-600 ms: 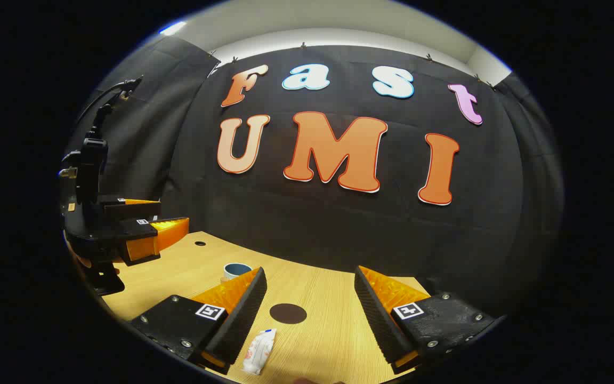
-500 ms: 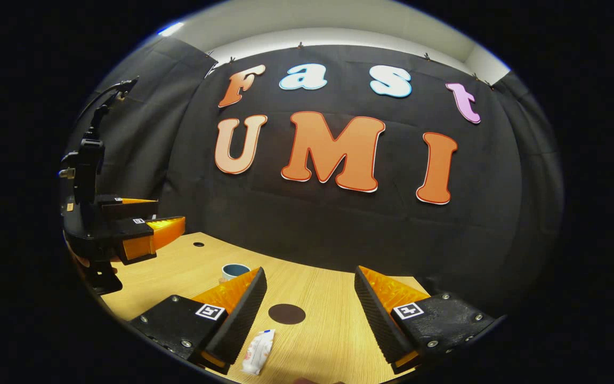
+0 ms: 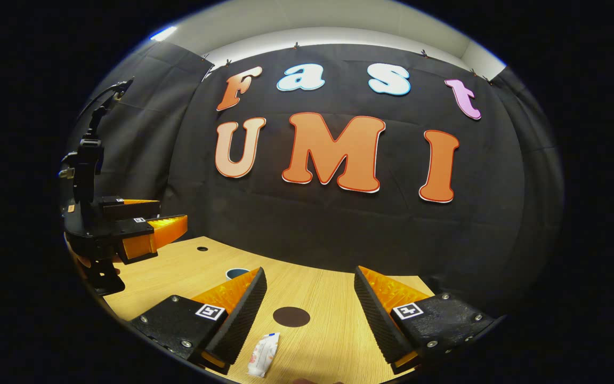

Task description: Put the toothbrush and toothpaste on the desktop into the cup, then pick up the cup and place it on the coaster on the desktop.

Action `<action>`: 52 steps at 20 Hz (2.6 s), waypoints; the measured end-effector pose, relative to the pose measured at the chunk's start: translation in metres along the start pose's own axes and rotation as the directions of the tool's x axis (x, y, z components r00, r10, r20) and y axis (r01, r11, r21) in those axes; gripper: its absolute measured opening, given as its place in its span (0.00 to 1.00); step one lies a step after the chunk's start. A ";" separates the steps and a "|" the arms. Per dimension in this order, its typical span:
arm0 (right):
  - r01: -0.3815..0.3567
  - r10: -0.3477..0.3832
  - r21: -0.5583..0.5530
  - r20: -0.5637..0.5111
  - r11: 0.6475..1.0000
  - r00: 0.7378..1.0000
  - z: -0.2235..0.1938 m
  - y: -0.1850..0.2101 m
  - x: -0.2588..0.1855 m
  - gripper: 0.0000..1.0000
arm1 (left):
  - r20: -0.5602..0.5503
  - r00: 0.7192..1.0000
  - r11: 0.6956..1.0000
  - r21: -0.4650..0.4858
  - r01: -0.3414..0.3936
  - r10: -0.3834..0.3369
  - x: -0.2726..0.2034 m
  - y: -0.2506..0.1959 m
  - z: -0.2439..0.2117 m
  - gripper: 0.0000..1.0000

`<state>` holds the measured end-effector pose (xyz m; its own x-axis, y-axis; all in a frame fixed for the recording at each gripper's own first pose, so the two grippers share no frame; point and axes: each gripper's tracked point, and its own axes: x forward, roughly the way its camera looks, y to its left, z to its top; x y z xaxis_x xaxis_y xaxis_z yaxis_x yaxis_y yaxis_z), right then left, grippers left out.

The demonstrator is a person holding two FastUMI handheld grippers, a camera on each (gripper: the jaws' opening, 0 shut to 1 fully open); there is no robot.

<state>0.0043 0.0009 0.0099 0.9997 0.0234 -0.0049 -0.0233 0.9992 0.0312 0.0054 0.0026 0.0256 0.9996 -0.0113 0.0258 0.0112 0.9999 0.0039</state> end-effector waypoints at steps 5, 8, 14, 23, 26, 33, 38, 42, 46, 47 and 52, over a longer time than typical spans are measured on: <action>-0.018 0.018 -0.007 0.004 1.000 1.000 0.006 0.005 0.000 0.99 | 0.014 1.000 1.000 -0.022 0.007 -0.007 0.002 -0.003 0.010 1.00; -0.042 0.042 0.000 -0.030 0.999 0.999 -0.001 0.010 0.003 0.99 | -0.005 1.000 1.000 -0.010 0.027 -0.027 0.007 -0.010 0.010 0.98; -0.032 0.028 -0.029 -0.120 0.999 0.992 -0.023 0.009 0.010 0.99 | -0.104 0.992 0.997 0.026 0.072 -0.069 0.017 -0.018 -0.009 0.98; -0.067 0.057 -0.022 -0.302 0.998 0.951 -0.074 0.031 0.011 0.97 | -0.462 0.867 0.982 -0.064 0.178 -0.187 0.019 -0.040 -0.102 0.99; -0.094 0.085 -0.009 -0.358 0.996 0.930 -0.089 0.040 0.012 0.94 | -0.577 0.786 0.975 -0.126 0.184 -0.223 0.015 -0.046 -0.137 0.99; -0.115 0.089 -0.018 -0.524 0.993 0.847 -0.135 0.051 0.013 0.90 | -0.766 0.602 0.974 -0.169 0.150 -0.225 0.009 -0.047 -0.202 0.98; -0.170 0.151 0.028 -0.618 0.985 0.772 -0.175 0.072 0.008 0.87 | -0.866 0.454 0.977 -0.169 0.130 -0.210 0.004 -0.045 -0.217 0.98; -0.199 0.167 0.028 -0.662 0.980 0.731 -0.192 0.079 0.007 0.83 | -0.897 0.395 0.980 -0.169 0.109 -0.198 -0.005 -0.045 -0.244 0.98; -0.221 0.168 0.016 -0.703 0.975 0.691 -0.216 0.087 0.007 0.83 | -0.919 0.355 0.984 -0.137 0.116 -0.170 -0.012 -0.044 -0.252 0.98; -0.220 0.165 0.015 -0.713 0.975 0.682 -0.221 0.088 0.007 0.82 | -0.923 0.347 0.984 -0.134 0.118 -0.167 -0.013 -0.043 -0.253 0.97; -0.201 0.176 0.057 -0.746 0.978 0.643 -0.237 0.093 0.007 0.72 | -0.943 0.303 0.989 -0.113 0.099 -0.138 -0.025 -0.050 -0.263 0.85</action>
<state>0.0075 0.1016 -0.2245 0.6343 0.2139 -0.7429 -0.2236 0.9706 0.0886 -0.0129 -0.0463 -0.2385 0.3256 -0.1375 -0.9355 0.1127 0.9880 -0.1060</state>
